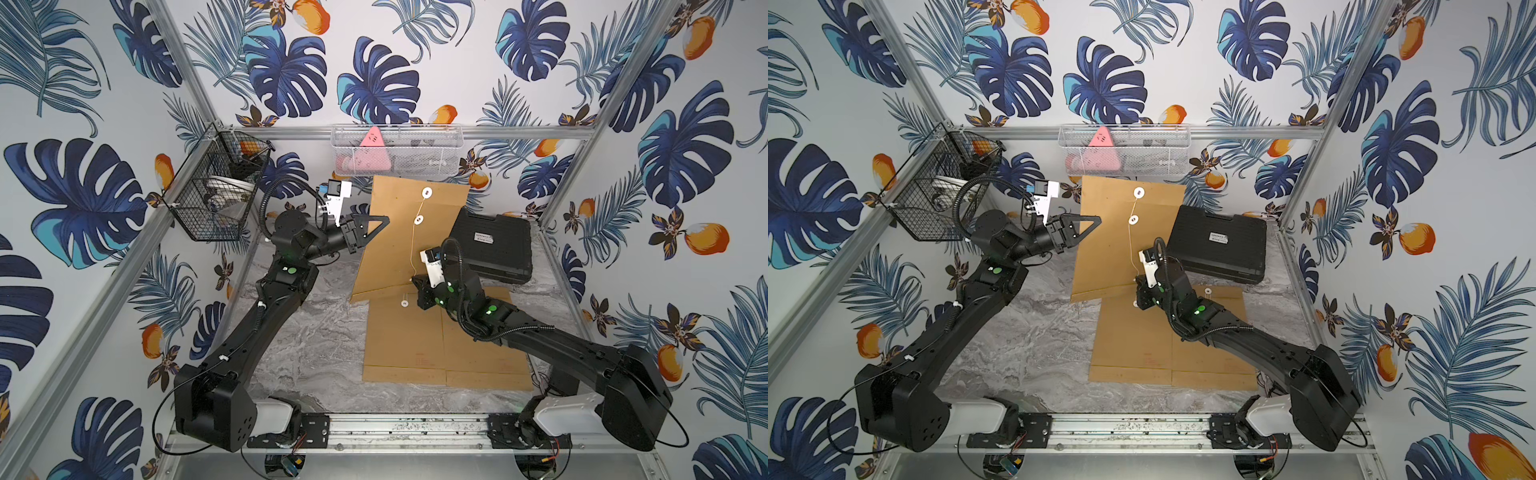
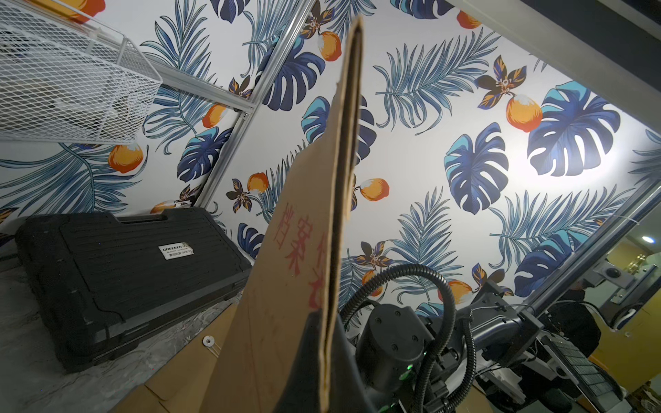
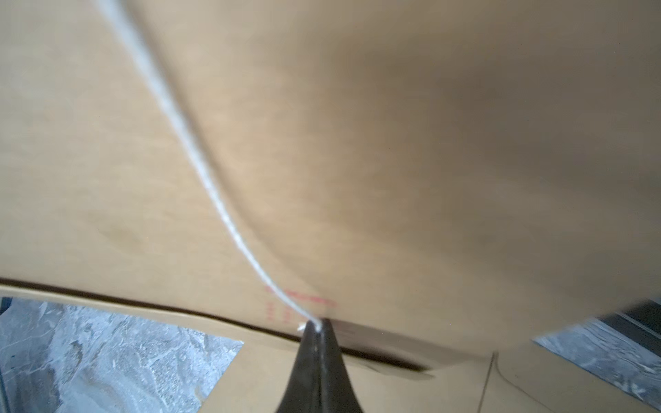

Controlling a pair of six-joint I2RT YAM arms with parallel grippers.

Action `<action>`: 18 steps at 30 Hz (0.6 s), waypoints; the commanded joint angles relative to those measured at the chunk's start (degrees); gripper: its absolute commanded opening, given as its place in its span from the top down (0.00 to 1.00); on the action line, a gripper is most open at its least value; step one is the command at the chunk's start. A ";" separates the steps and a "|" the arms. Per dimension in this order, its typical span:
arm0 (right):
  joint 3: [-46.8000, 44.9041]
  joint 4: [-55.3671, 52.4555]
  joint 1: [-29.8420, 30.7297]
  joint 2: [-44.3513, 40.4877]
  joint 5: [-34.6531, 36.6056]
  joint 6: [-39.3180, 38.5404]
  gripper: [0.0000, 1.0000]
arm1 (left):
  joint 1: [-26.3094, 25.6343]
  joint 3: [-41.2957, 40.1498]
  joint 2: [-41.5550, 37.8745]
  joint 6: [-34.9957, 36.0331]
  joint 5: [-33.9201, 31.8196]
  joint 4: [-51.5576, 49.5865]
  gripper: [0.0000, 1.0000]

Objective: Close the mouth of the file bag
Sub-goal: Close the file bag.

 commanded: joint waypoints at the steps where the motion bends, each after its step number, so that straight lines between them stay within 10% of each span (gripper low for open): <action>1: -0.43 0.18 -1.80 -1.61 -1.23 1.27 1.00 | 0.34 -0.12 -0.09 -1.25 0.67 3.22 1.00; 18: 5.52 -8.79 -12.25 -1.49 0.87 8.81 1.00 | 1.65 -2.22 -0.76 -3.15 1.07 4.19 1.00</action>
